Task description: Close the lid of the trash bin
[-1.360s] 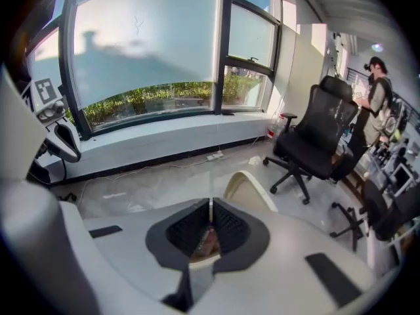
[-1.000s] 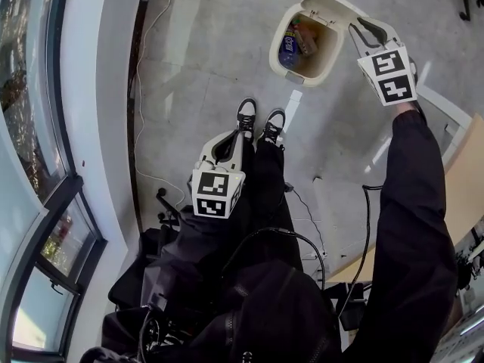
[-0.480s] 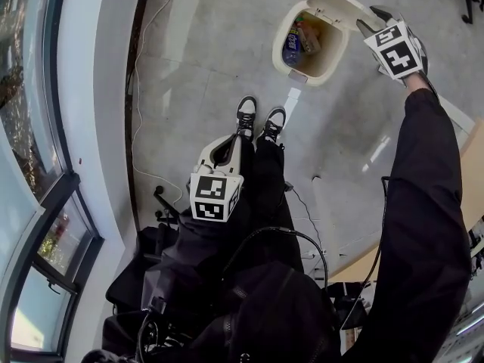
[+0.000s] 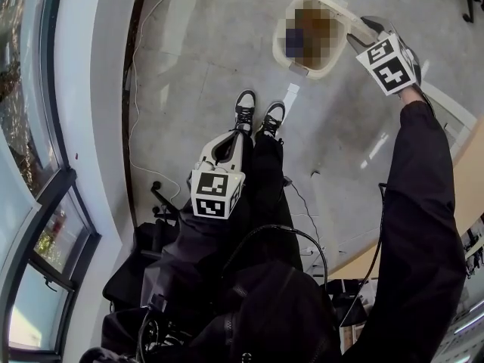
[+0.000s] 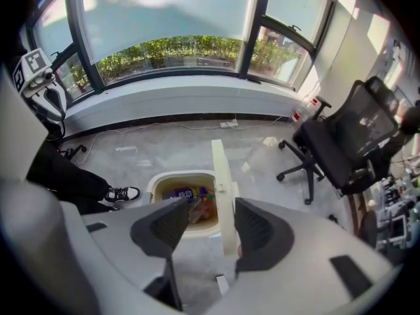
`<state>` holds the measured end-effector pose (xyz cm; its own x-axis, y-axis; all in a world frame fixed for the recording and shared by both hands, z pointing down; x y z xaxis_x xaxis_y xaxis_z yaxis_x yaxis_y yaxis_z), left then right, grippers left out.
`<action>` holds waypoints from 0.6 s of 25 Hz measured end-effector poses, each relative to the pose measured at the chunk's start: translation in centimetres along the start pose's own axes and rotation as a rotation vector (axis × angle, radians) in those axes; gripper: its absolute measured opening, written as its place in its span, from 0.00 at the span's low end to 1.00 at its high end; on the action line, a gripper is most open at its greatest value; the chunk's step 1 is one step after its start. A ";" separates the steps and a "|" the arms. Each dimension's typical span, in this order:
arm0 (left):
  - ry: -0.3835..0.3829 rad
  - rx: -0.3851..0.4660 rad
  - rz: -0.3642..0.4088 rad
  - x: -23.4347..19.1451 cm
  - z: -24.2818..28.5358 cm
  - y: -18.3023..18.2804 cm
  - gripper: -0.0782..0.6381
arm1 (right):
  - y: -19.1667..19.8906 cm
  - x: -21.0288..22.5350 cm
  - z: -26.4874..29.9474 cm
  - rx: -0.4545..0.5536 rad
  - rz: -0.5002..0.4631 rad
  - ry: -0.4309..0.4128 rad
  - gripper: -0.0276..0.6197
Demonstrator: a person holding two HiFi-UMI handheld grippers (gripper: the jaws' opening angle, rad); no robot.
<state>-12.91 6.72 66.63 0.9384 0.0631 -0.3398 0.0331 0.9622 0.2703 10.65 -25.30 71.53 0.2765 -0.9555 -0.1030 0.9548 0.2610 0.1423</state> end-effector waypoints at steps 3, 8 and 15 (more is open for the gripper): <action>0.004 -0.004 0.003 0.3 0.2 0.7 0.11 | 0.3 -2.1 0.3 0.017 0.004 -0.017 0.37; 0.007 -0.013 0.004 0.5 0.5 1.9 0.11 | 0.8 -5.2 1.4 0.034 0.025 -0.067 0.37; 0.009 -0.031 0.004 0.6 1.1 3.8 0.11 | 1.6 -9.6 3.6 0.039 0.010 -0.124 0.37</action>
<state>-11.81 10.13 68.47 0.9353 0.0688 -0.3470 0.0192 0.9696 0.2439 9.12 -16.21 76.32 0.2676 -0.9633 0.0209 0.9465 0.2669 0.1816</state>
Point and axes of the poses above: the fingertips, and each gripper's own axes: z forward along the fingers, x to its right, y out of its underside, the point moved 7 cm from there along -z, backward along the fingers, and after that the axes turned 9 degrees about -x, right-handed, at the moved point
